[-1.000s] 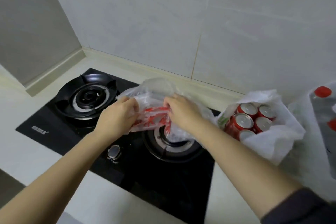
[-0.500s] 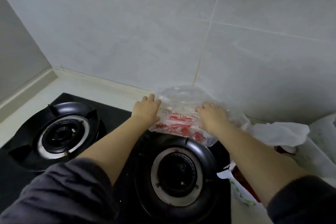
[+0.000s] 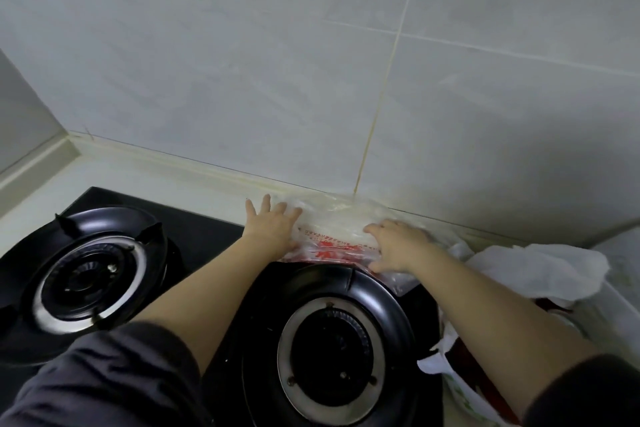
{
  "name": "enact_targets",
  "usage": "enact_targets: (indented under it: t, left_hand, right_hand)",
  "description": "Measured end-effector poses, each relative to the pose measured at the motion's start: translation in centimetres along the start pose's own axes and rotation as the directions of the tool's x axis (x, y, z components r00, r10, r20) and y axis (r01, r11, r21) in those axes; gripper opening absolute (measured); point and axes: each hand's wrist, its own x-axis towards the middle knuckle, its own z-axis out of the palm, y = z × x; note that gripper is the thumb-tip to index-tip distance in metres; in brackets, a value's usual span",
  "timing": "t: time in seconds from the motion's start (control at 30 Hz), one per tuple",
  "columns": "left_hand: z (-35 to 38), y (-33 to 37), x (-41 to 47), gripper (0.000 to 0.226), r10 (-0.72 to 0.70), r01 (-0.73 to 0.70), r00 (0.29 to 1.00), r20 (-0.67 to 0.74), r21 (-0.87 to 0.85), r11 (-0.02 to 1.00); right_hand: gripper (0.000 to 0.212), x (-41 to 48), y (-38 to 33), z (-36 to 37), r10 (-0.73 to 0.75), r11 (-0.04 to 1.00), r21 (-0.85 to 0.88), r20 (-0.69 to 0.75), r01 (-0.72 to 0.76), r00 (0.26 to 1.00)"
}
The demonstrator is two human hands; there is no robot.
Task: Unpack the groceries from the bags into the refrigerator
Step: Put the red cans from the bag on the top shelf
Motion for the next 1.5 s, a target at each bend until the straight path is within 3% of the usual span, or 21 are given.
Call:
enact_targets:
  t: [0.07, 0.23, 0.37, 0.47, 0.53, 0.6, 0.7, 0.8, 0.87, 0.97, 1.13, 1.5]
  left_hand:
    - [-1.5, 0.6, -1.2, 0.077, -0.022, 0.02, 0.997, -0.079, -0.03, 0.999]
    - [-5.9, 2.8, -5.2, 0.061, 0.034, -0.064, 0.948, -0.316, -0.084, 0.994]
    - [-9.1, 6.8, -9.2, 0.036, 0.165, -0.266, 0.803, -0.572, -0.096, 0.959]
    - [-10.9, 10.9, -12.7, 0.018, 0.271, -0.501, 0.65, -0.709, -0.132, 0.855]
    - [-11.8, 13.5, -15.0, 0.019, 0.368, -0.639, 0.572, -0.733, -0.116, 0.76]
    - [-11.9, 16.0, -16.8, 0.016, 0.448, -0.711, 0.551, -0.705, -0.114, 0.694]
    - [-11.2, 19.5, -18.1, 0.01, 0.519, -0.694, 0.645, -0.561, -0.147, 0.704]
    - [-9.7, 22.1, -18.3, 0.028, 0.501, -0.591, 0.789, -0.355, -0.217, 0.777]
    - [-8.3, 23.2, -18.6, 0.047, 0.452, -0.516, 0.852, -0.264, -0.282, 0.809]
    - [-6.7, 24.5, -19.3, 0.061, 0.363, -0.404, 0.914, -0.182, -0.324, 0.856]
    - [-5.1, 25.8, -19.5, 0.08, 0.255, -0.291, 0.956, -0.145, -0.368, 0.883]
    - [-4.4, 28.2, -19.8, 0.06, 0.09, -0.165, 0.97, -0.227, -0.337, 0.927]
  right_hand:
    - [0.082, -1.2, 0.0, -1.6, -0.034, 0.998, 0.047, -0.044, 0.036, 0.998]
    - [0.053, -7.4, 1.4, -6.3, -0.065, 0.96, 0.251, -0.231, 0.124, 0.971]
    - [0.043, -13.6, 3.9, -7.4, -0.056, 0.964, 0.227, -0.326, 0.136, 0.944]
    - [0.034, -17.4, 5.7, -6.8, -0.026, 0.963, 0.238, -0.388, 0.127, 0.921]
    - [0.022, -19.8, 6.8, -6.3, 0.0, 0.951, 0.268, -0.498, 0.153, 0.867]
    - [0.011, -22.2, 7.7, -5.8, 0.033, 0.936, 0.308, -0.553, 0.168, 0.833]
    - [0.011, -25.4, 8.8, -4.0, 0.046, 0.918, 0.377, -0.416, 0.126, 0.908]
    - [0.008, -27.7, 9.8, -1.4, 0.03, 0.961, 0.277, -0.202, 0.027, 0.979]
    - [0.009, -28.8, 10.6, 0.0, 0.073, 0.964, 0.262, -0.146, -0.033, 0.987]
    - [0.027, -29.6, 11.6, 2.1, 0.169, 0.959, 0.248, -0.106, -0.138, 0.98]
    - [0.064, -29.3, 12.1, 5.0, 0.286, 0.906, 0.348, -0.088, -0.24, 0.954]
    - [0.056, -27.1, 10.8, 7.0, 0.305, 0.939, 0.221, -0.19, -0.262, 0.933]
